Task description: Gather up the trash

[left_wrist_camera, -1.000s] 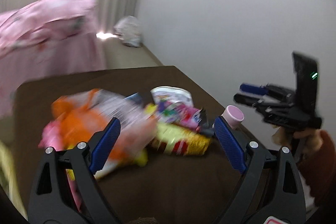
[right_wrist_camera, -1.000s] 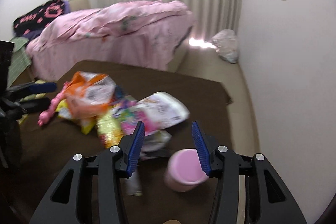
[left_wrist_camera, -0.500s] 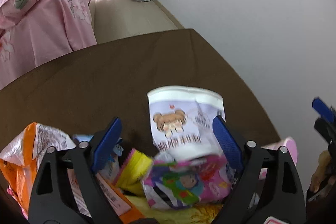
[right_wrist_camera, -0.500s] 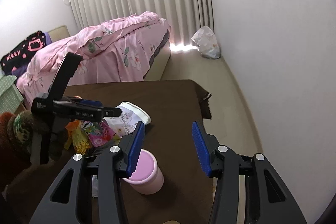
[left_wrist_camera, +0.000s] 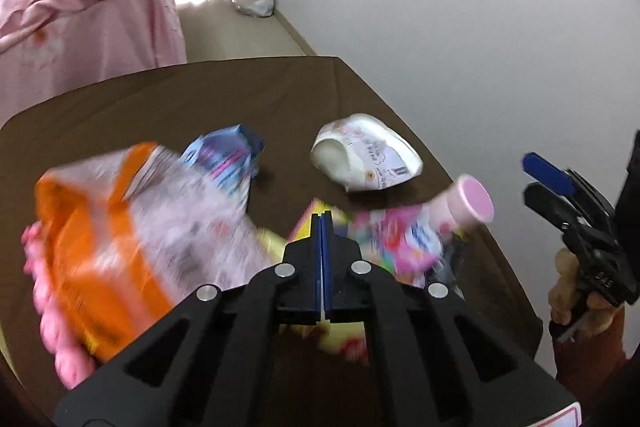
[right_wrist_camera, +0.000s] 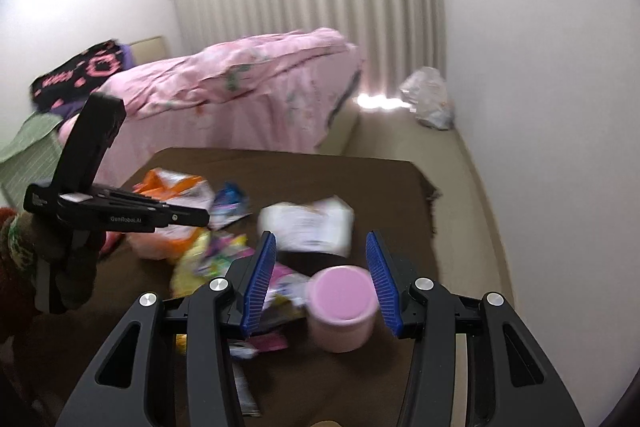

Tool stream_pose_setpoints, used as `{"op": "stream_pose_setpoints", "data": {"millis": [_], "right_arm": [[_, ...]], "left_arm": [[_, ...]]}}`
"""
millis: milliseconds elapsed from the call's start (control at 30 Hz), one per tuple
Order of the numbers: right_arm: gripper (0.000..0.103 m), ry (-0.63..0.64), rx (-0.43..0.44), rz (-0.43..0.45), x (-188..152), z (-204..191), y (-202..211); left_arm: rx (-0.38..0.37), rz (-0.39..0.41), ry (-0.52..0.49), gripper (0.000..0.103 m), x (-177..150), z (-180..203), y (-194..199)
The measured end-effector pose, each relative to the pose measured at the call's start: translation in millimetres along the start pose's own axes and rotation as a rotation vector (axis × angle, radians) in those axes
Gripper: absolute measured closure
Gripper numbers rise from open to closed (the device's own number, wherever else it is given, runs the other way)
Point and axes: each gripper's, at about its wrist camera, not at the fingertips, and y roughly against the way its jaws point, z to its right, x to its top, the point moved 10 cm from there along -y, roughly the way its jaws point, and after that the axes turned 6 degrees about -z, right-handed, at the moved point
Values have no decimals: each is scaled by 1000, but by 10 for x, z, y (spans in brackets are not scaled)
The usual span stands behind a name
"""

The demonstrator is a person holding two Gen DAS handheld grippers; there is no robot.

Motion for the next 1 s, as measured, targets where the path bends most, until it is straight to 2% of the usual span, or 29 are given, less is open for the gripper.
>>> {"op": "stream_pose_setpoints", "data": {"millis": [67,167,233,300,433,467,500,533,567,600,667,733,767,833,933,1000], "right_arm": [[59,66,36,-43,-44,-263,-111],[59,151,21,-99,-126,-507,-317],[59,212,3,-137,-185,-647,-506],[59,267,-29,-168,-228,-715,-659],[59,334,-91,-234,-342,-747,-949],[62,333,-96,-246,-366,-740,-991],[80,326,-101,-252,-390,-726,-1023],[90,319,-104,-252,-405,-716,-1014],[91,312,-99,-244,-412,-712,-980],[96,302,-83,-228,-416,-735,-912],[97,282,-57,-202,-425,-782,-766],[98,246,-9,-189,-475,-843,-601],[98,235,4,-188,-524,-870,-539],[98,220,10,-185,-662,-902,-416],[98,166,10,-179,-843,-856,-287],[98,120,21,-172,-929,-811,-217]], "left_arm": [[3,20,9,102,-162,-33,164],[32,73,30,102,-327,-79,360],[23,92,50,99,-395,-133,461],[11,99,66,86,-427,-169,525],[-1,151,69,74,-267,-233,573],[-17,167,71,68,-227,-239,583],[-30,179,73,64,-193,-240,603],[-48,190,73,63,-148,-228,611],[-63,198,67,60,-91,-198,598],[-72,203,59,55,-41,-173,585],[-86,205,25,53,111,-111,499],[-91,194,5,49,293,-59,360],[-107,173,-4,43,392,-12,247],[-135,106,-33,42,550,116,-13],[-113,-18,-117,42,703,315,-474],[-75,-75,-138,42,727,342,-699]]}}
